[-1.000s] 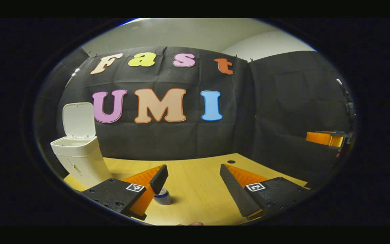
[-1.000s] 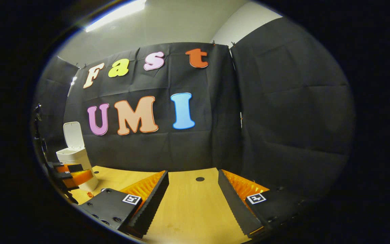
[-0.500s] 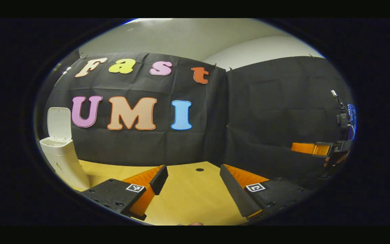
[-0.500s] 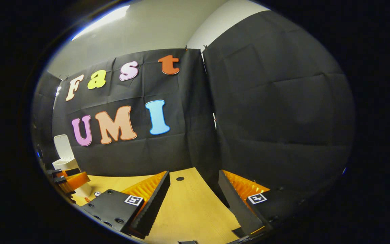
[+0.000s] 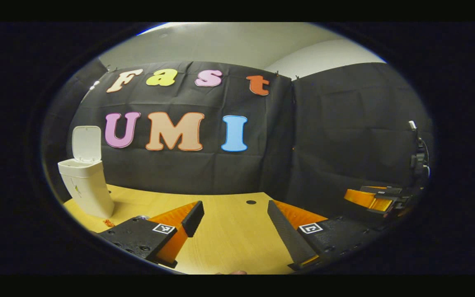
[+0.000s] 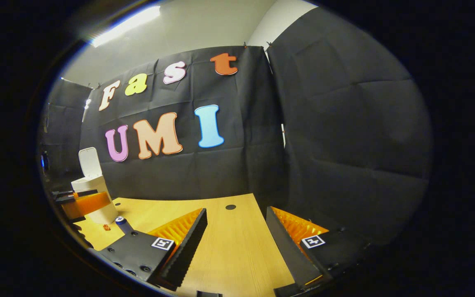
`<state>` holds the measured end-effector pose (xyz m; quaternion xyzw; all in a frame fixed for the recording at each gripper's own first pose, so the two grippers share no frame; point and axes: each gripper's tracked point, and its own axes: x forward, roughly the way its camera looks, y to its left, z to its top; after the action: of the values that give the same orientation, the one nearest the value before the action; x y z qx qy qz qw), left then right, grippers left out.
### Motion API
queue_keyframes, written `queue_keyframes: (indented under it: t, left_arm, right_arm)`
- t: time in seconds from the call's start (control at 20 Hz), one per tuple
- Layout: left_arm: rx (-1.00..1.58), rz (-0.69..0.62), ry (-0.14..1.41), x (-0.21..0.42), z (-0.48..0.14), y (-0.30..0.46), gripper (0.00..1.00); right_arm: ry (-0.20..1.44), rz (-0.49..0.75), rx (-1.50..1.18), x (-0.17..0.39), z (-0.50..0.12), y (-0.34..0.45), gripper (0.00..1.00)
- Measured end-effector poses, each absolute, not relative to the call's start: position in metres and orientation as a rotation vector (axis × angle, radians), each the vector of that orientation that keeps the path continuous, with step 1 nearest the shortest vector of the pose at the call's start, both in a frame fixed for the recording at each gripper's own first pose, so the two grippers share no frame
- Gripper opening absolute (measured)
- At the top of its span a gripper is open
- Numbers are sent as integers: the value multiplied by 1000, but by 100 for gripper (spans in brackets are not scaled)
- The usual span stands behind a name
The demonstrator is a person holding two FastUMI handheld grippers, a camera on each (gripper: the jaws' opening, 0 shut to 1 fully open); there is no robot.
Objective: Press the lid of the desktop garbage bin to open it, pick up the crumpled paper on the desktop and throw it into the bin, then pick up the pop can on the desktop and drop it into the bin, and finally close the garbage bin lid.
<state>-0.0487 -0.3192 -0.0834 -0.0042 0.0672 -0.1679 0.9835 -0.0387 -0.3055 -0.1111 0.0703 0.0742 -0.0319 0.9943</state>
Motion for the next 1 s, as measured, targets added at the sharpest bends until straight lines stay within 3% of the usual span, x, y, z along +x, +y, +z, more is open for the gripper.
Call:
queue_keyframes:
  t: [0.25,0.4,0.5,0.6,1.0]
  left_arm:
    - [19,-163,133,-69,-63,-240,95]
    - [20,-20,72,-80,-33,-162,95]
    - [37,48,50,-87,-24,-112,99]
    - [26,78,23,-93,-18,-67,95]
    - [53,193,95,-87,-42,81,93]
  right_arm:
    - [128,158,161,2,-86,-216,96]
    - [154,358,193,19,-82,-116,96]
    - [155,449,187,32,-74,-49,96]
    - [152,513,154,37,-74,14,96]
    - [382,679,41,71,-181,226,96]
